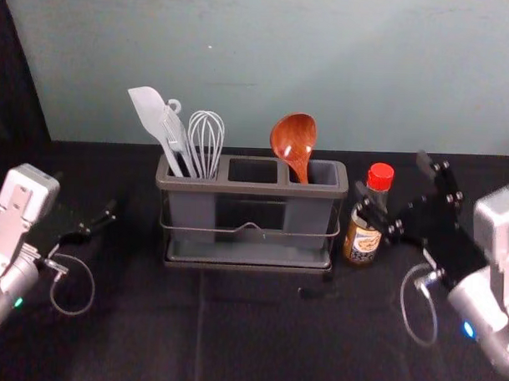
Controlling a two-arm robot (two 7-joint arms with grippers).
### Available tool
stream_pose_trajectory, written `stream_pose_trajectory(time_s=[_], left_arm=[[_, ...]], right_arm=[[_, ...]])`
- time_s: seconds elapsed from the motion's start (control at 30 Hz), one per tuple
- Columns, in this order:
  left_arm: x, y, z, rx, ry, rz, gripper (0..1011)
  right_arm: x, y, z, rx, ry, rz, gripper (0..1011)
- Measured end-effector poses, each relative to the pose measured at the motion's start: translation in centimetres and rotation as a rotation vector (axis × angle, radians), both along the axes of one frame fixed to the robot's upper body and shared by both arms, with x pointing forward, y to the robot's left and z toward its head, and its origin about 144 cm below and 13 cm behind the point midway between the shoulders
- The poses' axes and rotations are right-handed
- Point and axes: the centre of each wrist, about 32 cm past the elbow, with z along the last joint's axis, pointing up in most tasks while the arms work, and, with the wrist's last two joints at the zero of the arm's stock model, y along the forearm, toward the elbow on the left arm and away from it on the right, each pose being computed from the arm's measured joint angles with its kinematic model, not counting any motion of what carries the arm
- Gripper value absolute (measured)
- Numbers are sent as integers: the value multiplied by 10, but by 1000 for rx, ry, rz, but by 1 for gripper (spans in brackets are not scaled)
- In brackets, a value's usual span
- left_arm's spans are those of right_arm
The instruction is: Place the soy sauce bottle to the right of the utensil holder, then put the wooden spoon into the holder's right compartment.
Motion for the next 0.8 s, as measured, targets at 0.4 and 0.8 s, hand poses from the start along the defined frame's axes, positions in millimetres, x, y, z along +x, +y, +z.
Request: stream_pose_trajectory(time_s=[0.4, 0.8], left_arm=[[0, 0, 0, 0, 0, 0, 1011], [0, 0, 0, 0, 0, 0, 1011]], right_arm=[[-23, -1, -43, 59, 73, -57, 1002], [-24, 4, -68, 111, 238, -85, 1002]])
